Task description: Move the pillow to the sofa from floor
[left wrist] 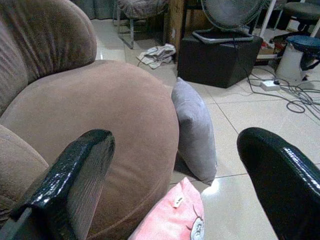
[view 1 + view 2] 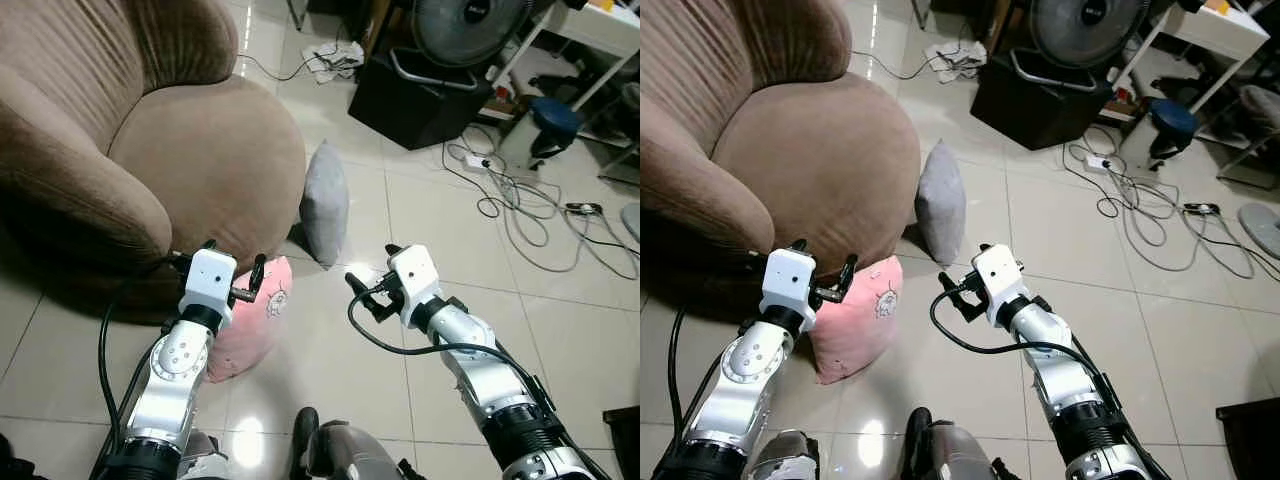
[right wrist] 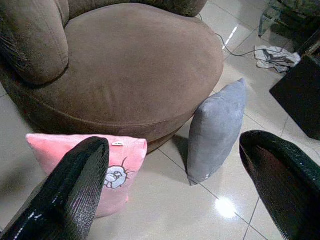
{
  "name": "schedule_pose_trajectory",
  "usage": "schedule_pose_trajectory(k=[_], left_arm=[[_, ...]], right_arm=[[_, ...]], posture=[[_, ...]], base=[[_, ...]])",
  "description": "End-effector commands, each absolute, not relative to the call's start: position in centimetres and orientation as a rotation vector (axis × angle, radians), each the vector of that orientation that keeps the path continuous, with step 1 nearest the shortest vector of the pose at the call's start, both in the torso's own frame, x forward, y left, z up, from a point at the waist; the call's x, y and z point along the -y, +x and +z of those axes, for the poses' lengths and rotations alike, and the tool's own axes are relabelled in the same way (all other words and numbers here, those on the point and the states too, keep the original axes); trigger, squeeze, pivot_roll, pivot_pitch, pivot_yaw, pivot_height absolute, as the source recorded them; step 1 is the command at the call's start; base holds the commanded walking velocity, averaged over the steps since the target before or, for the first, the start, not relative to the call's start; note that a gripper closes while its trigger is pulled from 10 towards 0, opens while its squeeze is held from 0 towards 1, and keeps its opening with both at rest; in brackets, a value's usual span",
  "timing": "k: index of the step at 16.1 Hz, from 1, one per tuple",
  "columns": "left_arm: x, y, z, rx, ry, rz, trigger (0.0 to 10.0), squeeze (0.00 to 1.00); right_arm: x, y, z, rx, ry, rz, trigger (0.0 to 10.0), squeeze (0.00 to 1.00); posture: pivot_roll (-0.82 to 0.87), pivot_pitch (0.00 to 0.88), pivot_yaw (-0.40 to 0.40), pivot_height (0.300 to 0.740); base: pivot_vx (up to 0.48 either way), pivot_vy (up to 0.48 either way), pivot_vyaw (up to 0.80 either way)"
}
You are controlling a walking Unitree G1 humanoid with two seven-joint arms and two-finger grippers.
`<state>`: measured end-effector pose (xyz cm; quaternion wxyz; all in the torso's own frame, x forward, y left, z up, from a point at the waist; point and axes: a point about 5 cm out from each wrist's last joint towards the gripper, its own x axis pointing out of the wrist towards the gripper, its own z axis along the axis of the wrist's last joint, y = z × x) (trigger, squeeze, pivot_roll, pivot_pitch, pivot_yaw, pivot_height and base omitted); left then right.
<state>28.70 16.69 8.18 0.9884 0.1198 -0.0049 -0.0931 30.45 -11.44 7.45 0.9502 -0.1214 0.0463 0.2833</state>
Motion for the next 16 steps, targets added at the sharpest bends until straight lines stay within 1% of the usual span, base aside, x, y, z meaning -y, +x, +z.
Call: schedule_pose_trajectory(k=[1,3,4,5,6,8,9,11,14,16], left_arm=[[-15.6,28.6,7.7,-0.007,0.238,-0.227,10.0,1.0],[-15.6,28.6,7.6,-0.014,0.235,-0.23,10.0,1.0],[-15.7,28.6,7.5,-0.019,0.234,-0.212,10.0,1.0],[-16.0,28.6,7.6,-0.007,0.231,-0.195,10.0,1.0],[-16.5,28.8,8.6,0.043,0.247,-0.182,10.0,1.0],[-17.5,29.3,11.0,0.129,0.26,-0.179,10.0,1.0],[-18.4,29.4,11.8,0.138,0.292,-0.184,10.0,1.0],[-19.0,29.3,12.0,0.135,0.314,-0.184,10.0,1.0],[-18.7,29.1,11.9,0.135,0.329,-0.197,10.0,1.0],[-18.4,29.2,11.7,0.128,0.316,-0.187,10.0,1.0]], right_arm=[[12.7,30.2,6.8,-0.131,-0.256,0.558,10.0,0.0],[12.7,30.2,6.7,-0.13,-0.255,0.557,10.0,0.0],[12.8,30.3,7.0,-0.107,-0.228,0.532,10.0,0.0],[13.1,30.4,7.4,-0.064,-0.214,0.495,10.0,0.0],[13.0,30.7,7.5,-0.036,-0.228,0.465,10.0,0.0],[11.5,31.1,7.2,-0.034,-0.215,0.463,10.0,0.0],[9.8,31.3,7.1,-0.037,-0.201,0.483,10.0,0.0],[8.3,31.4,6.9,-0.038,-0.178,0.508,10.0,0.0],[7.6,31.8,7.0,-0.038,-0.173,0.516,10.0,0.0],[7.2,32.2,7.1,-0.033,-0.184,0.533,10.0,0.0]], posture=[[0.01,0.235,-0.253,0.74],[0.01,0.235,-0.253,0.74],[0.01,0.235,-0.252,0.74],[0.02,0.236,-0.246,0.74],[0.04,0.246,-0.225,0.74],[0.09,0.274,-0.178,0.74],[0.13,0.281,-0.147,0.74],[0.17,0.28,-0.135,0.74],[0.18,0.269,-0.143,0.74],[0.18,0.247,-0.167,0.74]], base=[[0.0,0.292,0.0],[0.277,0.126,0.0],[0.0,0.0,0.0],[0.0,0.0,0.0],[0.0,0.0,0.0],[0.0,0.0,0.0],[0.0,0.0,0.0],[0.0,0.0,0.0],[0.0,0.0,0.0],[0.0,0.0,0.0]])
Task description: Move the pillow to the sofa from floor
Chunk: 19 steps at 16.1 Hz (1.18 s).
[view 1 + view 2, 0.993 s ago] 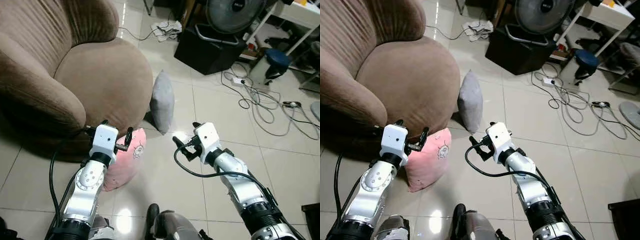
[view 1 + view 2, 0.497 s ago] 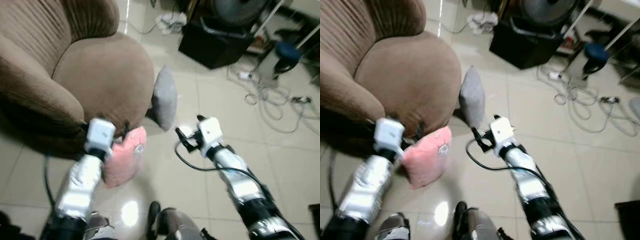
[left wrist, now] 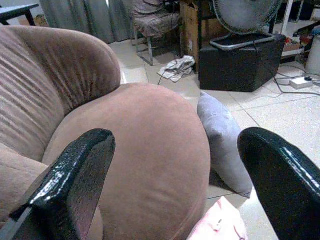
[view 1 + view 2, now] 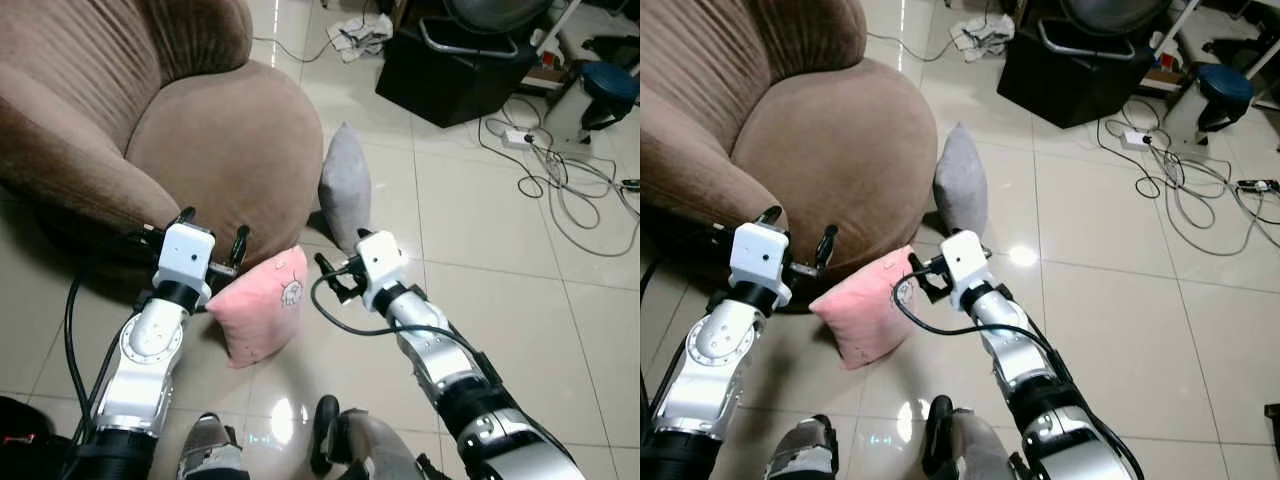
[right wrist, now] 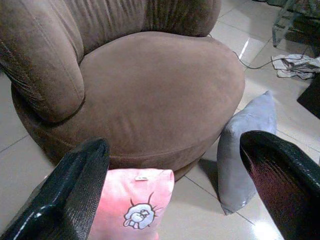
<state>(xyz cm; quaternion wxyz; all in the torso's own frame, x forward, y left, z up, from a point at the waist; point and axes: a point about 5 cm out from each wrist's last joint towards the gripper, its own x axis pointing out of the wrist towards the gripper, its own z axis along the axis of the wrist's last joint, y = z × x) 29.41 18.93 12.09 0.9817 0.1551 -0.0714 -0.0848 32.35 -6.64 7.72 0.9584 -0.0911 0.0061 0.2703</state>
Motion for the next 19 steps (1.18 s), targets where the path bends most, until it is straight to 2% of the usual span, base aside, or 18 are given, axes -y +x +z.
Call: schedule_pose_trajectory(k=[1,6,15,17,19], left_arm=[[-18.2,29.4,11.6,0.13,0.309,-0.186,10.0,1.0],[-18.1,29.8,11.8,0.13,0.313,-0.197,10.0,1.0],[-18.4,29.5,11.3,0.106,0.323,-0.212,10.0,1.0],[-18.2,29.5,11.2,0.107,0.316,-0.21,10.0,1.0],[-17.6,30.3,11.3,0.117,0.293,-0.2,10.0,1.0]], right_arm=[[7.3,32.3,7.1,-0.034,-0.192,0.536,10.0,0.0],[7.7,33.0,7.3,-0.037,-0.203,0.514,10.0,0.0],[6.8,32.1,6.1,-0.081,-0.185,0.573,10.0,0.0],[7.1,32.2,6.2,-0.074,-0.19,0.563,10.0,0.0],[8.5,33.0,7.1,-0.047,-0.216,0.54,10.0,0.0]], posture=[[0.18,0.24,-0.173,0.74],[0.18,0.223,-0.165,0.74],[0.18,0.225,-0.156,0.74],[0.17,0.221,-0.167,0.74],[0.14,0.207,-0.206,0.74]], base=[[0.0,0.0,0.0],[0.0,0.0,0.0],[0.0,0.0,0.0],[0.0,0.0,0.0],[0.0,0.0,0.0]])
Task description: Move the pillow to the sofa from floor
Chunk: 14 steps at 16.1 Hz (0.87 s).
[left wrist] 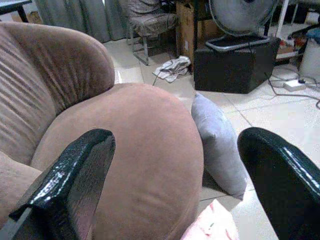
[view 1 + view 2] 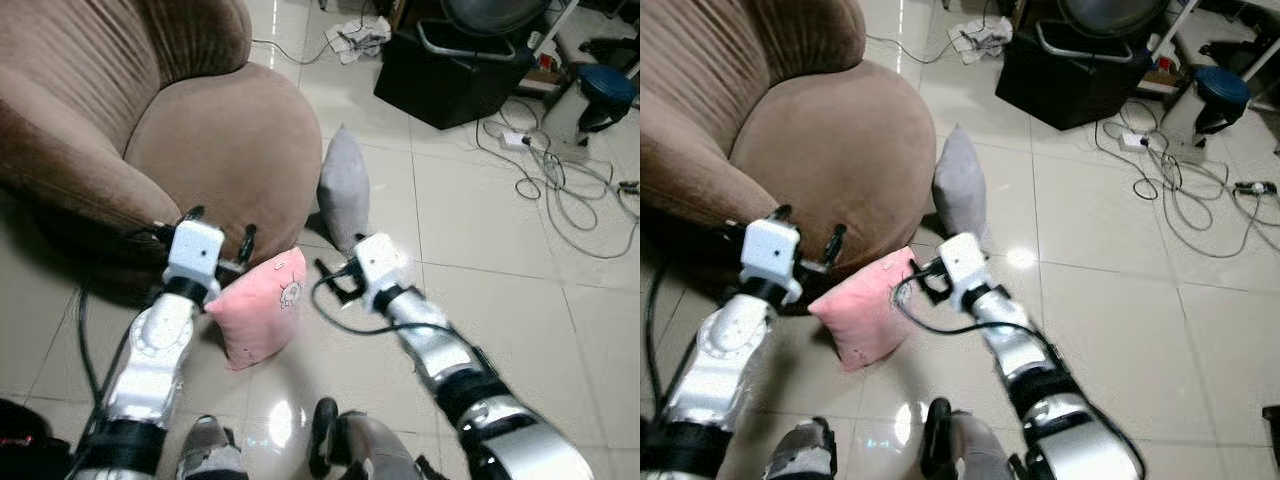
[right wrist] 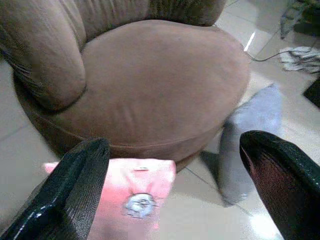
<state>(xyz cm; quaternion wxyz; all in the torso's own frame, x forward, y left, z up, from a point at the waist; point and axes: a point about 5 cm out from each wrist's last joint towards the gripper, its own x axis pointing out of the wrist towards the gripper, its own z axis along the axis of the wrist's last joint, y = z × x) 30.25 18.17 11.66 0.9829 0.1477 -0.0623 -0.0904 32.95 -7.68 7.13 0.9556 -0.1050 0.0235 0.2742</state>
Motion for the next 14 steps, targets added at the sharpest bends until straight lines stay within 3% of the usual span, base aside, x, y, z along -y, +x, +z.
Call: schedule_pose_trajectory(k=[1,5,13,14], left_arm=[[-17.4,30.4,11.1,0.116,0.287,-0.198,10.0,1.0],[-15.5,30.5,10.4,0.119,0.238,-0.195,10.0,1.0],[-15.8,30.5,10.1,0.115,0.255,-0.206,10.0,1.0],[-15.9,30.4,10.1,0.111,0.26,-0.211,10.0,1.0]], right_arm=[[8.9,33.1,7.2,-0.046,-0.224,0.541,10.0,0.0],[10.7,33.5,7.5,-0.053,-0.282,0.555,10.0,0.0],[10.0,33.1,7.1,-0.057,-0.258,0.557,10.0,0.0],[9.9,33.1,7.0,-0.062,-0.254,0.551,10.0,0.0]], posture=[[0.12,0.205,-0.232,0.74],[0.11,0.206,-0.28,0.74],[0.1,0.212,-0.258,0.74],[0.12,0.211,-0.228,0.74]], base=[[0.0,0.0,0.0],[0.0,0.0,0.0],[0.0,0.0,0.0],[0.0,0.0,0.0]])
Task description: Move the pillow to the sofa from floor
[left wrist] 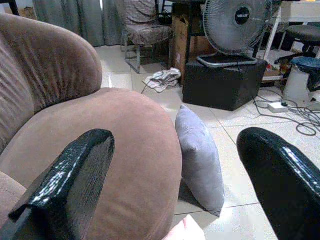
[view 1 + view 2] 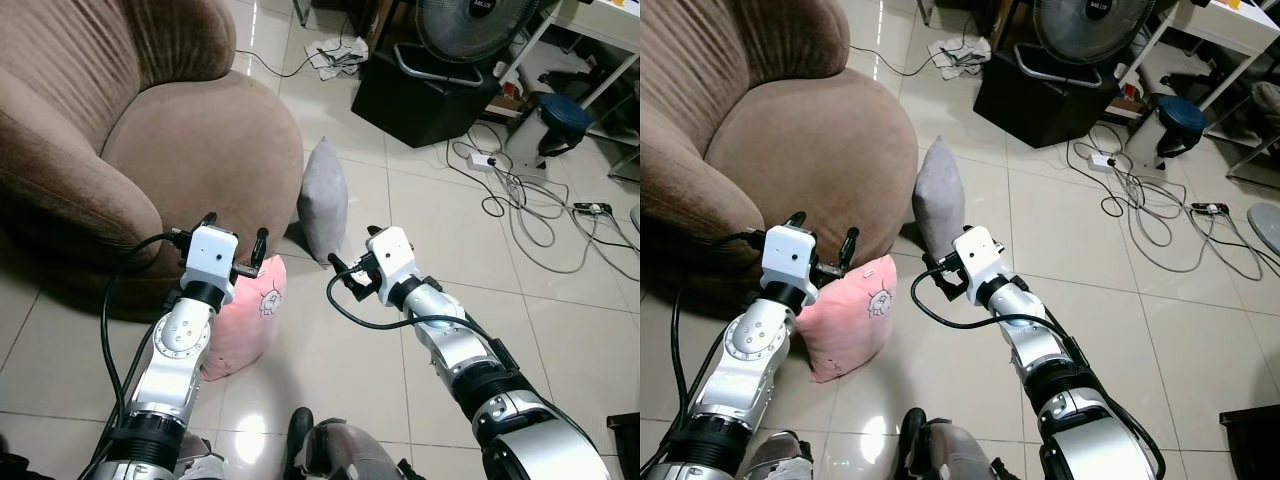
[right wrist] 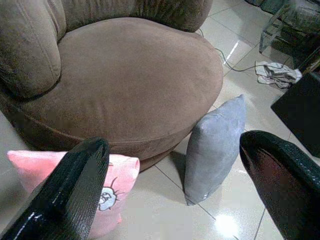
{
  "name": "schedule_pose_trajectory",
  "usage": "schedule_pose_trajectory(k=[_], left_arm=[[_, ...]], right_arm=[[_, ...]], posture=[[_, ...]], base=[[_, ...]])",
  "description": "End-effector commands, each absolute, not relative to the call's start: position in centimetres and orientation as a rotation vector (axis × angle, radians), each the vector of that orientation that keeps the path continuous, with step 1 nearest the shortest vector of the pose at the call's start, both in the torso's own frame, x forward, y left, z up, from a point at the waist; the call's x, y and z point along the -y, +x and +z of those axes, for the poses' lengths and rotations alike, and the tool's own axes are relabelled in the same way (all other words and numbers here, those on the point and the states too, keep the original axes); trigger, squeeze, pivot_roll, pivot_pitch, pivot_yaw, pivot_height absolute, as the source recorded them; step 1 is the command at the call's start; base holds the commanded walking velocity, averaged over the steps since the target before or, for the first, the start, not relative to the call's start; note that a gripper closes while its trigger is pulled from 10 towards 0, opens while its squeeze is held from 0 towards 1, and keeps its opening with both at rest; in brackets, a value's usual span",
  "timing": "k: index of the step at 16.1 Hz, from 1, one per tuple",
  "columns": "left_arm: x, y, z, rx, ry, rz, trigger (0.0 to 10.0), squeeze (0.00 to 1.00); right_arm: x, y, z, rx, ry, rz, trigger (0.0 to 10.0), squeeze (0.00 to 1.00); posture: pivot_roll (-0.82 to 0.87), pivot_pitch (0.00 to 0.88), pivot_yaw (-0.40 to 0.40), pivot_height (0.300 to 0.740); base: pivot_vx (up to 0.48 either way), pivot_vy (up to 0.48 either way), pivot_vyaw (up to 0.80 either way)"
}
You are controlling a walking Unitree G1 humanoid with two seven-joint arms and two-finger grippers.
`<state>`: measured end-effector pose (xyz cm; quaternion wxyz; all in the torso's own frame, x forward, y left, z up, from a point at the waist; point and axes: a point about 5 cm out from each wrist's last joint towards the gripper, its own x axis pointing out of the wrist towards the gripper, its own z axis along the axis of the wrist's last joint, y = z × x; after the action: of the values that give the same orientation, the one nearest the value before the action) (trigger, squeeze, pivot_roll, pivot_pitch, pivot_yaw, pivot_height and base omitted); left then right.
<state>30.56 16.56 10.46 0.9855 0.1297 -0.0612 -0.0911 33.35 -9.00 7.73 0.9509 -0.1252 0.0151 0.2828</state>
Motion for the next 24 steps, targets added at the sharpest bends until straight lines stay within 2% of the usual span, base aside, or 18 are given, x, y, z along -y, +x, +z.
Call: schedule_pose_trajectory(k=[1,2,3,4,5,6,8,14,24], left_arm=[[-16.0,30.4,10.1,0.111,0.264,-0.216,10.0,1.0],[-16.1,30.4,10.2,0.111,0.269,-0.222,10.0,1.0],[-17.1,30.1,10.6,0.104,0.312,-0.249,10.0,1.0],[-17.6,29.9,10.8,0.101,0.331,-0.26,10.0,1.0],[-19.7,29.6,11.8,0.091,0.402,-0.291,10.0,1.0],[-20.4,29.5,12.1,0.087,0.423,-0.297,10.0,1.0],[-22.1,29.7,12.8,0.064,0.46,-0.316,10.0,1.0],[-21.0,29.8,12.3,0.055,0.4,-0.312,10.0,1.0],[-19.5,30.1,11.8,0.064,0.355,-0.307,10.0,1.0]], right_arm=[[9.8,33.1,7.0,-0.063,-0.25,0.546,10.0,0.0],[9.8,33.1,7.0,-0.064,-0.247,0.541,10.0,0.0],[9.1,33.1,6.9,-0.063,-0.214,0.515,10.0,0.0],[8.7,33.1,6.9,-0.064,-0.199,0.503,10.0,0.0],[7.2,32.9,6.7,-0.065,-0.151,0.477,10.0,0.0],[6.7,32.8,6.7,-0.065,-0.142,0.473,10.0,0.0],[5.3,32.5,6.6,-0.076,-0.114,0.46,10.0,0.0],[5.0,32.3,6.3,-0.081,-0.137,0.502,10.0,0.0],[5.8,32.2,6.1,-0.09,-0.154,0.515,10.0,0.0]], posture=[[0.12,0.213,-0.218,0.74],[0.12,0.214,-0.211,0.74],[0.16,0.223,-0.119,0.74],[0.17,0.225,-0.107,0.74],[0.21,0.225,-0.014,0.74],[0.21,0.226,0.028,0.74],[0.22,0.225,0.075,0.74],[0.18,0.232,0.015,0.74],[0.15,0.241,-0.029,0.74]], base=[[0.0,0.0,0.0],[0.0,0.0,0.0],[0.0,0.0,0.0],[0.0,0.0,0.0],[0.0,0.0,0.0],[0.0,0.0,0.0],[0.0,0.0,0.0],[0.0,0.0,0.0],[0.0,0.0,0.0]])
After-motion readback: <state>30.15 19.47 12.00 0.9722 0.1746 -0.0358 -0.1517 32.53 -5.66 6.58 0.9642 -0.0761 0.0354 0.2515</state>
